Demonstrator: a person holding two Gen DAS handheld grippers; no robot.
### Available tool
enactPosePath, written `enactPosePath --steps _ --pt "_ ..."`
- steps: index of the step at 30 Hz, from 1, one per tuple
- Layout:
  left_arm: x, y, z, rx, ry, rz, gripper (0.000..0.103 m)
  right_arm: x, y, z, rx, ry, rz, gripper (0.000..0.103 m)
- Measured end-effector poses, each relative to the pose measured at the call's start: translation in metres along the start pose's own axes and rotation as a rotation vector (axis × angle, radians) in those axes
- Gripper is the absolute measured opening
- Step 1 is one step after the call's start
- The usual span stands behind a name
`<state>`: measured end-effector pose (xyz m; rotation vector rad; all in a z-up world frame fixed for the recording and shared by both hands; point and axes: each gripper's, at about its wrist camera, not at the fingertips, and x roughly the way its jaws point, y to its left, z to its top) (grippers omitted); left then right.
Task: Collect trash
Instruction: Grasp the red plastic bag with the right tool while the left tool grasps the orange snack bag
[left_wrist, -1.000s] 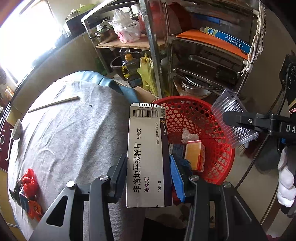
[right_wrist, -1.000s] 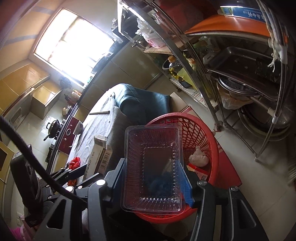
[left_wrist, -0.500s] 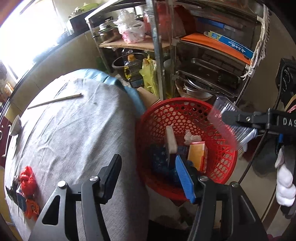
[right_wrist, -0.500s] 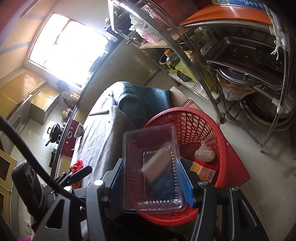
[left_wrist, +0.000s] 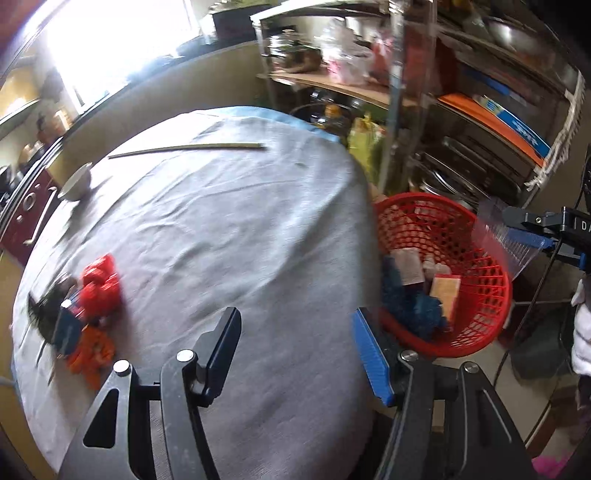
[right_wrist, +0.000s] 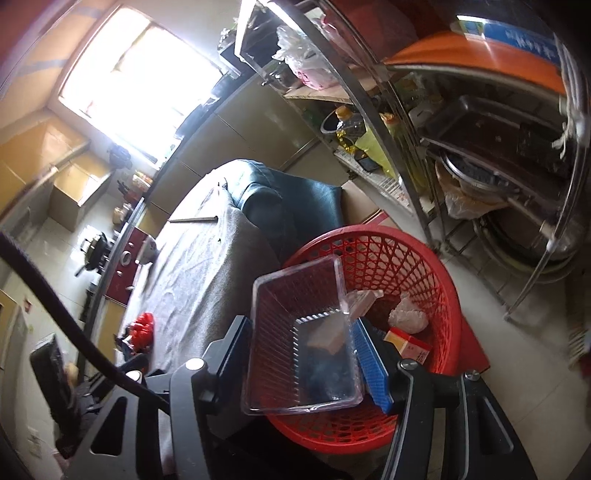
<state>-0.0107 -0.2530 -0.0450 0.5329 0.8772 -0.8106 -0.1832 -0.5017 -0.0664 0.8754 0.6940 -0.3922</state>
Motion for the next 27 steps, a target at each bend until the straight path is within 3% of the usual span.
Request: enactPosePath --steps 10,17,22,27 --pt "-0.035 0.105 -0.058 -0.238 -0.023 0.146 0.066 0.001 0.027 0.006 -0.046 -0.005 -0.022 0.064" --pt "-0.06 0.19 -0.098 -0.449 -0.045 0.249 0.068 0.022 0.074 -0.004 -0.153 0.059 0.018 0.064" --pt "-0.06 0.22 -0.112 -0.542 -0.046 0.254 0.069 0.041 0.108 -0.021 -0.225 0.116 0.058 0.064" --pt "-0.049 0.243 -0.113 -0.615 -0.052 0.183 0.069 0.058 0.138 -0.035 -0.29 0.167 0.09 0.064"
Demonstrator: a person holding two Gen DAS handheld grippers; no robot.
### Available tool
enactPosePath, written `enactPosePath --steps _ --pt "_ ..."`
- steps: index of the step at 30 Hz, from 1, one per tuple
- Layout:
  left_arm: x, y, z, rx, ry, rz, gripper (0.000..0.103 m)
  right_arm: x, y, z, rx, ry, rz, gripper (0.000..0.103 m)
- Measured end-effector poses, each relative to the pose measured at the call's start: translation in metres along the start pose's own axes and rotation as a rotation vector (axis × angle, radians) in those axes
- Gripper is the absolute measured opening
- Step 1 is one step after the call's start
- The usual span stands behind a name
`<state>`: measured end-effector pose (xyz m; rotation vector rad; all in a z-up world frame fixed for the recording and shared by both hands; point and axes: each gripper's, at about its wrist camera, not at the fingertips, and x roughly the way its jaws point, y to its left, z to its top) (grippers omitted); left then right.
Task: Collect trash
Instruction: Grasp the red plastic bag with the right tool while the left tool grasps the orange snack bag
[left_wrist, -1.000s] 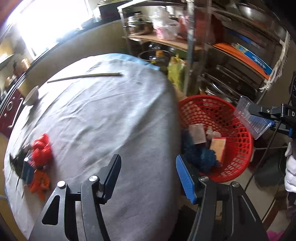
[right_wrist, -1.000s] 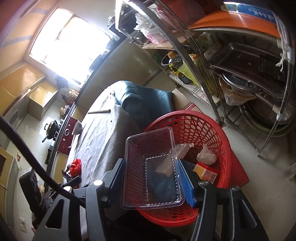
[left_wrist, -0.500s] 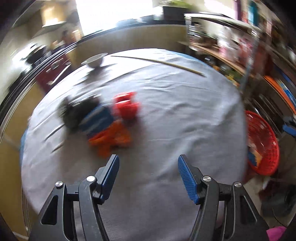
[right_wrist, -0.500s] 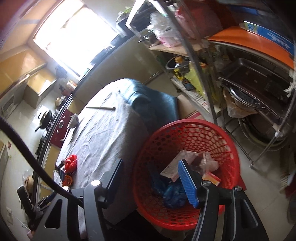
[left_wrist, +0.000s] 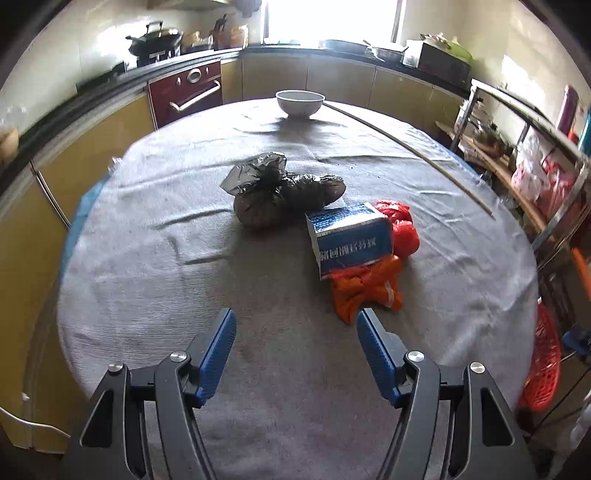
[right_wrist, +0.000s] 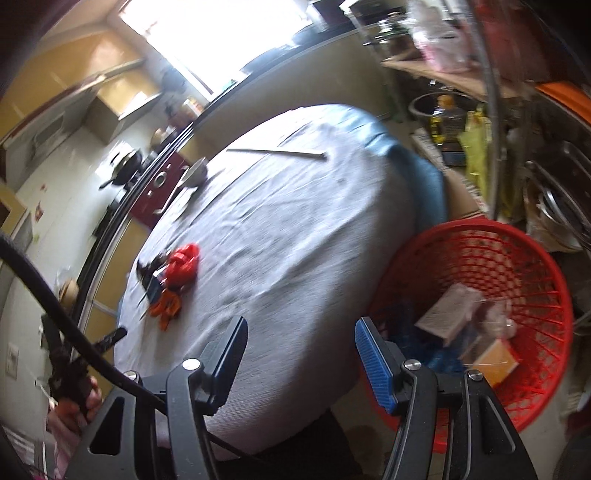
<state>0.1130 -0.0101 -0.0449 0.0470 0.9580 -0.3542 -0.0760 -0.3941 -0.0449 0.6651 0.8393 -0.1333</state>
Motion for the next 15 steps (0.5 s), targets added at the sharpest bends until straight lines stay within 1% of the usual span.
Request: enactPosePath --steps 7,11,15 --pt "0.038 -0.004 0.006 -0.062 0.066 -0.128 0.069 0.028 0.035 -0.003 -0.062 0.058 0.032 0.064" --pt "0.058 -0.009 0.014 -0.085 0.068 -0.2 0.069 0.041 0.046 -0.006 -0.089 0.088 0.038 0.064" --pt "0.075 -0.015 0.019 -0.099 0.071 -0.274 0.069 0.046 0.048 -0.007 -0.086 0.097 0.039 0.064"
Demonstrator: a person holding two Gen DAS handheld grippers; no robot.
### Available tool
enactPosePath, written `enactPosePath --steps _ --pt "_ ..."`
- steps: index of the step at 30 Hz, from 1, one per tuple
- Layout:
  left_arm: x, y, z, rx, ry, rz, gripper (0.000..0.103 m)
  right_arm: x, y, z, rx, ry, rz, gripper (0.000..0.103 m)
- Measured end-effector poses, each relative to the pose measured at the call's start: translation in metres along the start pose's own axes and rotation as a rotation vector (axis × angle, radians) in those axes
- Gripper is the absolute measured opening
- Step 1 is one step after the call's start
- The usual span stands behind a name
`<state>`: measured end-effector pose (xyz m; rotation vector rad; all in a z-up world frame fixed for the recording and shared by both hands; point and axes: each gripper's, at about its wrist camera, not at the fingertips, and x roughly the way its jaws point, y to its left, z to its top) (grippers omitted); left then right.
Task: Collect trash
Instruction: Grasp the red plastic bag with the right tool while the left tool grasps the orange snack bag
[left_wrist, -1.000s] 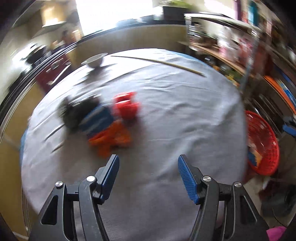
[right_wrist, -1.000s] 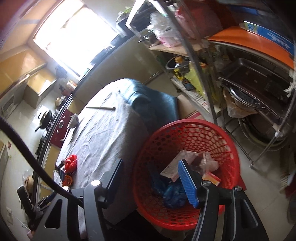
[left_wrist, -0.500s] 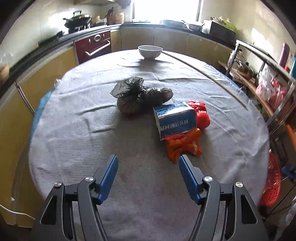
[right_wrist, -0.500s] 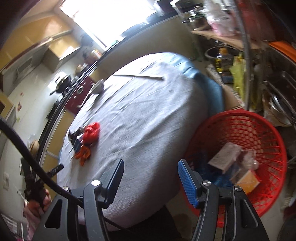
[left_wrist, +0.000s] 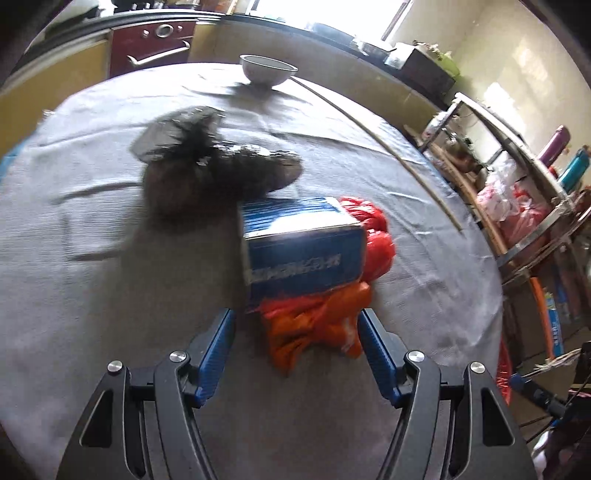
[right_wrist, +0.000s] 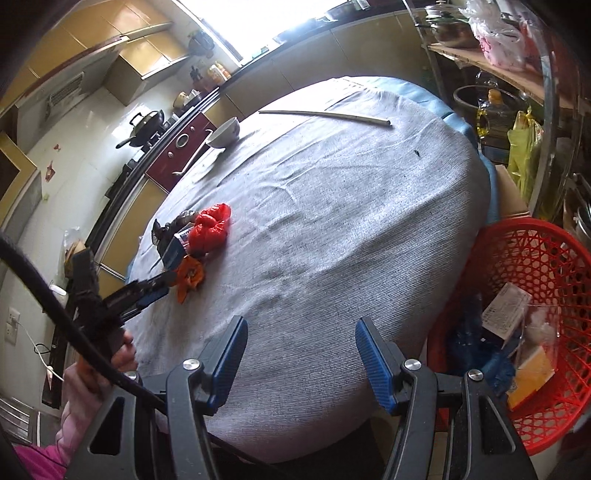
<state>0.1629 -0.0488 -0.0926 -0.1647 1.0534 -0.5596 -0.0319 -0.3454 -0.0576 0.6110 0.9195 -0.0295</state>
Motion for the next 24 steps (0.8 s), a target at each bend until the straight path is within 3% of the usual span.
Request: enactPosePath --steps 3,5,6,11,15,17,24 --pt "0.008 -0.002 -0.002 -0.012 0.006 -0.039 0.063 0.002 -0.001 0.0 0.005 0.007 0.0 0.064" --pt "0.009 -0.008 -0.007 0.004 0.019 -0.081 0.04 0.003 0.0 -0.001 0.004 0.009 0.003 0.064" --pt "0.009 -0.012 -0.011 0.011 0.035 -0.114 0.037 0.004 0.001 -0.001 0.001 0.011 0.005 0.064" --pt "-0.005 -0.051 -0.037 0.162 0.044 -0.228 0.037 0.01 0.007 -0.002 -0.019 0.021 0.012 0.064" --pt "-0.019 -0.066 -0.05 0.241 0.03 -0.185 0.041 0.009 0.018 0.005 -0.054 0.009 0.014 0.064" --pt "-0.023 -0.065 -0.05 0.245 0.02 -0.141 0.053 0.006 0.022 0.008 -0.063 -0.007 0.024 0.064" --pt "-0.038 -0.058 -0.042 0.259 -0.049 -0.112 0.072 0.008 0.029 0.01 -0.071 -0.008 0.048 0.064"
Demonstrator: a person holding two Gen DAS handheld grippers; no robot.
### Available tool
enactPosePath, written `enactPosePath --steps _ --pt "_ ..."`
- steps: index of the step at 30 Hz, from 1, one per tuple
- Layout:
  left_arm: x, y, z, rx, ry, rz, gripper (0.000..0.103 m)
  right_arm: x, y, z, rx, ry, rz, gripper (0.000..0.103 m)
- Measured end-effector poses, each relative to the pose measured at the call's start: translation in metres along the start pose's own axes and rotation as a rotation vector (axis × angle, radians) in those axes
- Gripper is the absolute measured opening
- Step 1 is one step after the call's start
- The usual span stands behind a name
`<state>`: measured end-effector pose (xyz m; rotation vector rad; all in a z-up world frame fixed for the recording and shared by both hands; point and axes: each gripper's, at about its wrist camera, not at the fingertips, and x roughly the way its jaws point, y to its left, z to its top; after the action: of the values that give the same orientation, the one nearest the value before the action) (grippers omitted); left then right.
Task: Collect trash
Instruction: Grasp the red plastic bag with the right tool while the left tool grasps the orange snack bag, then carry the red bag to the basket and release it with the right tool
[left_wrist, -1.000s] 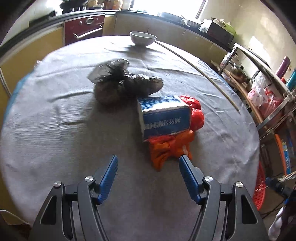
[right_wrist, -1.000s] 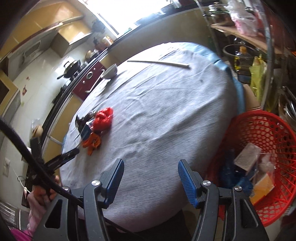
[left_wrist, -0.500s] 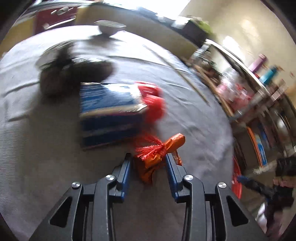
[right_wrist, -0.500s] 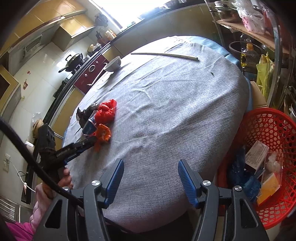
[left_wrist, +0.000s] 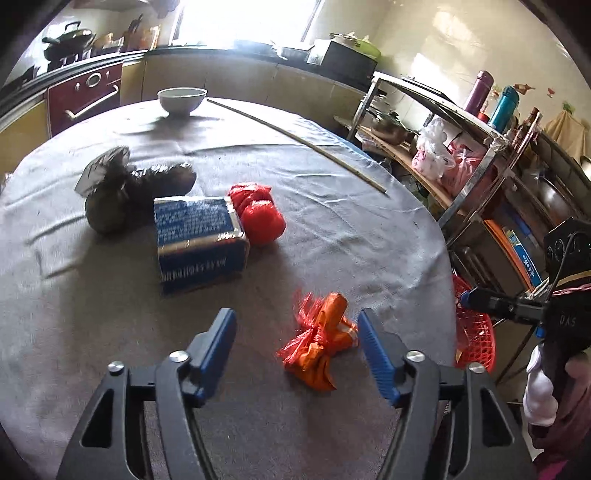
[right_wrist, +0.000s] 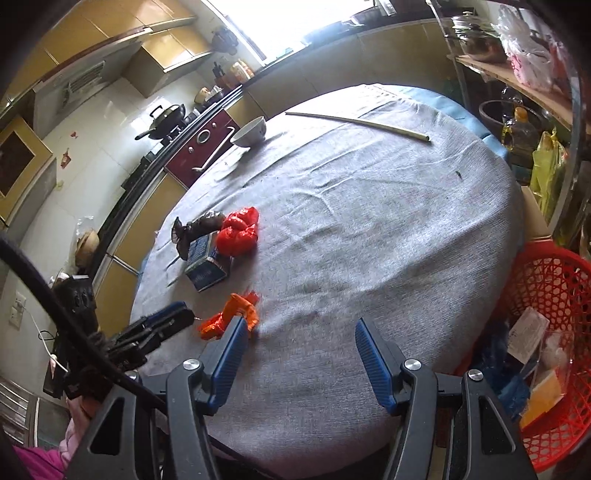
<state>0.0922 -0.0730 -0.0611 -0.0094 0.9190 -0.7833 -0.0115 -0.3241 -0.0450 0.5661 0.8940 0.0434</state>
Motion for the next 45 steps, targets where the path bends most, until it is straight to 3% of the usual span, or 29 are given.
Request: enactPosePath --steps 6,7,8,10,11,20,27,29,30,33,38,45 --pt "0.033 -0.018 -0.003 0.091 0.078 -0.011 0.072 0.008 0.008 0.017 -0.019 -0.003 0.032 0.064" --pt "0.034 -0.02 -0.006 0.104 0.086 -0.005 0.063 0.013 0.014 0.025 -0.038 0.003 0.04 0.064" --pt "0.038 -0.023 -0.011 0.123 0.101 0.008 0.044 0.017 0.017 0.031 -0.044 0.006 0.048 0.064" --pt "0.041 -0.021 -0.019 0.141 0.122 0.026 0.028 0.029 0.025 0.046 -0.049 0.028 0.089 0.064" --pt "0.038 -0.02 -0.021 0.145 0.11 0.039 0.026 0.037 0.03 0.054 -0.049 0.04 0.106 0.064" --pt "-0.01 0.02 -0.026 0.048 0.034 0.09 0.026 0.117 0.079 0.095 -0.12 0.089 0.148 0.064" --pt "-0.032 0.04 -0.022 -0.006 -0.005 0.126 0.026 0.169 0.088 0.107 -0.117 0.098 0.1 0.064" --pt "-0.035 0.045 -0.021 -0.023 -0.014 0.13 0.026 0.178 0.089 0.109 -0.109 0.104 0.099 0.06" --pt "-0.036 0.047 -0.02 -0.031 -0.016 0.131 0.026 0.183 0.089 0.11 -0.111 0.11 0.086 0.054" --pt "-0.037 0.054 -0.018 -0.061 -0.013 0.13 0.026 0.203 0.087 0.108 -0.092 0.166 0.059 0.051" --pt "-0.04 0.059 -0.018 -0.087 -0.008 0.144 0.026 0.199 0.089 0.104 -0.1 0.144 0.054 0.046" --pt "-0.051 0.054 -0.018 -0.1 -0.025 0.163 0.026 0.159 0.073 0.09 -0.073 0.103 0.079 0.046"
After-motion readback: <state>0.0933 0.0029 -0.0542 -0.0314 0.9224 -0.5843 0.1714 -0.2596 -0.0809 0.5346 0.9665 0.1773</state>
